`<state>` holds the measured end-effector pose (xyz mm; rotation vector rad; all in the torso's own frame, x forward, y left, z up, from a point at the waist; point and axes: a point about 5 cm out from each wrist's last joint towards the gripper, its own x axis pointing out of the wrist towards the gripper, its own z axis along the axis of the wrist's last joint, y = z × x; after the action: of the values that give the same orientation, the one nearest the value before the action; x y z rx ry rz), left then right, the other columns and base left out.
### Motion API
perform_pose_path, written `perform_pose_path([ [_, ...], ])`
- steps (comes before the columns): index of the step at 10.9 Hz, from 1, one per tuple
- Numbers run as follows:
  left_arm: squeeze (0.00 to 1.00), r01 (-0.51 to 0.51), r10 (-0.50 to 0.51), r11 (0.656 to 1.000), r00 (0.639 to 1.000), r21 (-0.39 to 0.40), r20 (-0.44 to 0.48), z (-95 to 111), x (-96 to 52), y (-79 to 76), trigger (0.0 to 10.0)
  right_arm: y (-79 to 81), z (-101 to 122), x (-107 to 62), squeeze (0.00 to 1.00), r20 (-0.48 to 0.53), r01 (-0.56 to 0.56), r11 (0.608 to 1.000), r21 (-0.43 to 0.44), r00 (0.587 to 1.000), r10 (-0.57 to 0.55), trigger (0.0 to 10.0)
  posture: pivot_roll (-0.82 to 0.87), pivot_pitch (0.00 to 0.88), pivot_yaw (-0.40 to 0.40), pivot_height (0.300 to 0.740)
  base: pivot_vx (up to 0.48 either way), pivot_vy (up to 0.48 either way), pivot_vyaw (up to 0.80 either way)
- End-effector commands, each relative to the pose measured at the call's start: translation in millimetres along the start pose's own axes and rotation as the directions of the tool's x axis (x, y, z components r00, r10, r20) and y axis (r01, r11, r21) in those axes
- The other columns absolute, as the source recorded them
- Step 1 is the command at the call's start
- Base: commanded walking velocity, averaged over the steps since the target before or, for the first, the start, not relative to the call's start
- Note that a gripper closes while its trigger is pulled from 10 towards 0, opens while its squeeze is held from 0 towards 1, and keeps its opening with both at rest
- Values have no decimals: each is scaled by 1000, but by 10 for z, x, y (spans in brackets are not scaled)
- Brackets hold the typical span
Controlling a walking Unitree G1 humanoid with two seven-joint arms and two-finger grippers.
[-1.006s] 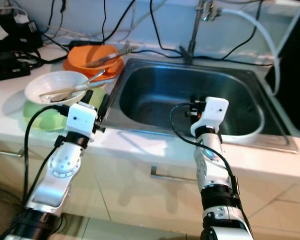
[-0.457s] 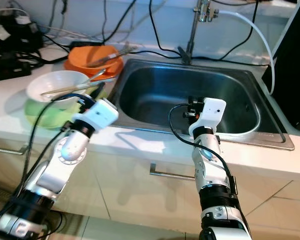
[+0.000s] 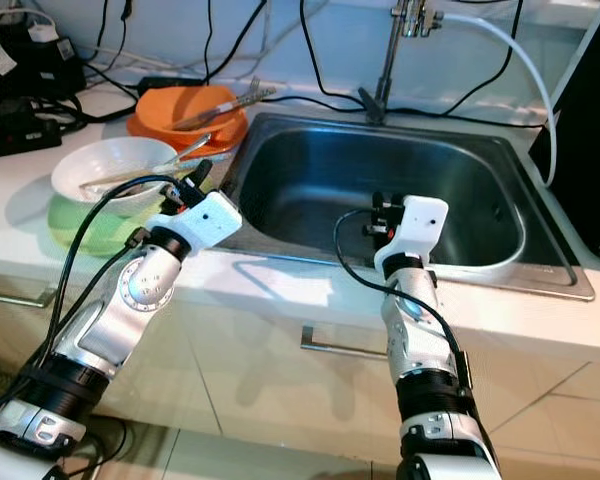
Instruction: Kitchen organization
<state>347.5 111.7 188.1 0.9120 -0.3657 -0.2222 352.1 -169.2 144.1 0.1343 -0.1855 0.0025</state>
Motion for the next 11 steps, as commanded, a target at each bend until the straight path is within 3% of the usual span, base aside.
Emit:
perform_pose_path([
  [1, 0, -11, 11, 1000, 1000, 24, 6, 26, 45, 49, 10000, 9, -4, 1, 0, -4, -5, 1000, 9, 1000, 5, 10000, 139, 37, 7, 740, 0, 0, 0],
  [8, 0, 10, -8, 999, 999, 44, -38, 21, 262, -39, 10000, 69, -10, 13, 0, -5, -27, 1000, 9, 1000, 27, 10000, 131, 8, 12, 740, 0, 0, 0],
  [9, 0, -5, 7, 999, 999, 41, -48, 12, 278, -26, 9373, 73, -14, 10, 0, -4, -27, 1000, 10, 1000, 27, 10000, 131, 5, 11, 740, 0, 0, 0],
  [10, 0, -12, 14, 999, 998, 41, -55, -1, 283, -20, 4314, 74, -20, 7, 0, -6, -26, 1000, 11, 1000, 26, 10000, 133, 5, 12, 740, 0, 0, 0],
  [11, 0, -17, 20, 999, 998, 44, -60, -11, 286, -17, 3490, 73, -23, 6, 0, -7, -25, 1000, 12, 1000, 25, 10000, 134, 6, 12, 740, 0, 0, 0],
])
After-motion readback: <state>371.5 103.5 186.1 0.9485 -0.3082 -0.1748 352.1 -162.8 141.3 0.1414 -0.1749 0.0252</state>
